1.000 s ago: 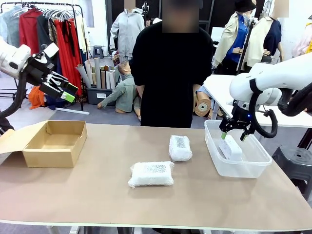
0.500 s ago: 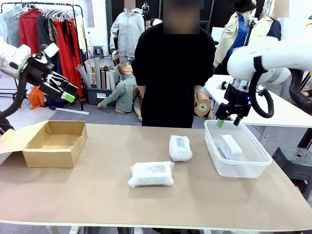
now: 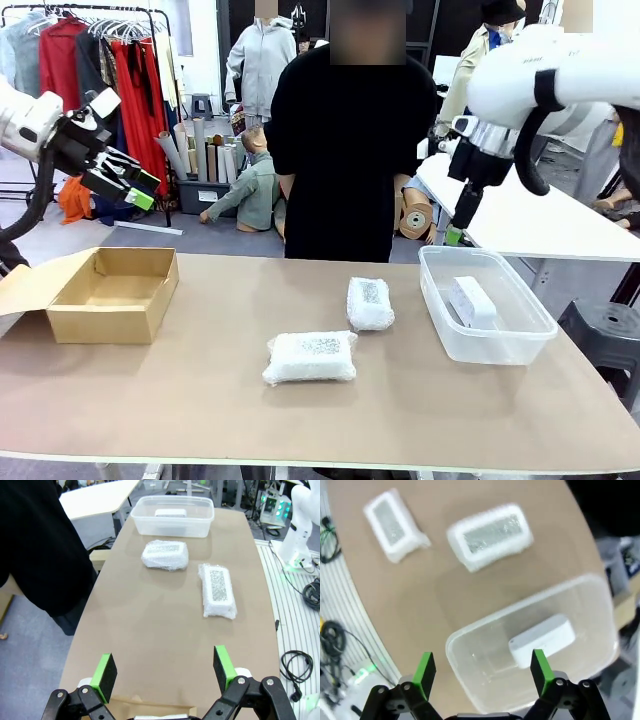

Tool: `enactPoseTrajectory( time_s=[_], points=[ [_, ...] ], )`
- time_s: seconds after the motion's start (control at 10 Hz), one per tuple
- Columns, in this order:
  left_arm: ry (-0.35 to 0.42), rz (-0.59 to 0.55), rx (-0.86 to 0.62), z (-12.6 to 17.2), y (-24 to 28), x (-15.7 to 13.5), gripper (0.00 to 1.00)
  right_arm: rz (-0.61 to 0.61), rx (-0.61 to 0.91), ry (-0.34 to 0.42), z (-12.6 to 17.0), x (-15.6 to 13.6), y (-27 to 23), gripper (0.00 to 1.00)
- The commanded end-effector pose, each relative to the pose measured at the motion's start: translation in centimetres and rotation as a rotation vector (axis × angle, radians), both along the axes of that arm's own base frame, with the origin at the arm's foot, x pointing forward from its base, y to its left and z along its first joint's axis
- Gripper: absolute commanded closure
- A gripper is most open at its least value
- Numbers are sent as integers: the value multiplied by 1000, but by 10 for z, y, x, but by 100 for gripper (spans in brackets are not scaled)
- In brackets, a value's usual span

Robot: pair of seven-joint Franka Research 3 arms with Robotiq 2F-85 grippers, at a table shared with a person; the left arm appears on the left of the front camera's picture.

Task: Separate and place wrapped and unwrapped clocks.
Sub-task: Pick up the Digital clock indicated by the person.

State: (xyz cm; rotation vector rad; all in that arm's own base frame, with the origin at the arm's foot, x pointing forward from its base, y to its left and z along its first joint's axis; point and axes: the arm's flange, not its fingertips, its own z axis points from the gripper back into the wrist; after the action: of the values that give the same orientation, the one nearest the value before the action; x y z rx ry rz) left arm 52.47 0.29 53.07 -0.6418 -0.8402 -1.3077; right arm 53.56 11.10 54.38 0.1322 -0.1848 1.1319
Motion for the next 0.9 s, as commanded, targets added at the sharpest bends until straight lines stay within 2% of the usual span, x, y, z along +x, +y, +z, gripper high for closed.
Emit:
enactPoseTrajectory(
  time_s=[0.0,0.2,0.4,0.6,0.8],
  points=[
    [0,0,-1,1,0,-1,0,173,167,-29,16,-9,-20,0],
    [0,0,-1,1,0,-1,0,271,321,-37,38,-7,-40,0],
    [0,0,-1,1,0,-1,0,312,387,-49,44,-3,-58,0],
    [0,0,-1,1,0,-1,0,393,534,-154,56,-7,-76,0],
    [0,0,-1,1,0,-1,0,420,585,-232,60,-6,-74,0]
  ],
)
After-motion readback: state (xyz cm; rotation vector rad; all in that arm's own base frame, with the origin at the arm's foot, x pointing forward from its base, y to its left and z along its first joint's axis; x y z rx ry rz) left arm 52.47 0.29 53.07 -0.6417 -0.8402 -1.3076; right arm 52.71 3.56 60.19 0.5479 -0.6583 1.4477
